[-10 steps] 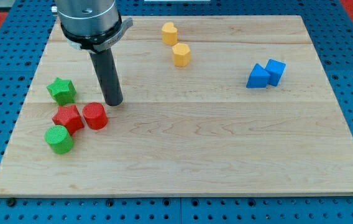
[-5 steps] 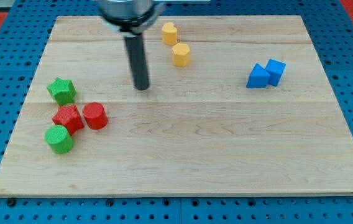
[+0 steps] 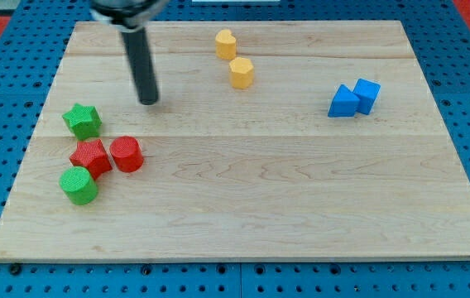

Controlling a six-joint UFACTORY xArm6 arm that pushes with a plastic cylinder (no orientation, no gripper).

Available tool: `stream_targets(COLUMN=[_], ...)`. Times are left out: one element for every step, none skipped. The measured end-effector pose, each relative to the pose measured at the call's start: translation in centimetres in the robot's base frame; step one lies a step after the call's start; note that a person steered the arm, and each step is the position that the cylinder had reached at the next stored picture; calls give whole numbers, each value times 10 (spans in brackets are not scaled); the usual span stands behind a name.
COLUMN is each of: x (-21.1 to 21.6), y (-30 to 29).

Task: Push green star to the left of red star

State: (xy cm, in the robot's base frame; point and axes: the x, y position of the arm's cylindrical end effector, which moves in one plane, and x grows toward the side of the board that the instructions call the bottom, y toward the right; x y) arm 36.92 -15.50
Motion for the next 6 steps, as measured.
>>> stream_targets(x=[-30,-41,-41,-38,-19,-2], y=[-8,-4,35,75,75,79])
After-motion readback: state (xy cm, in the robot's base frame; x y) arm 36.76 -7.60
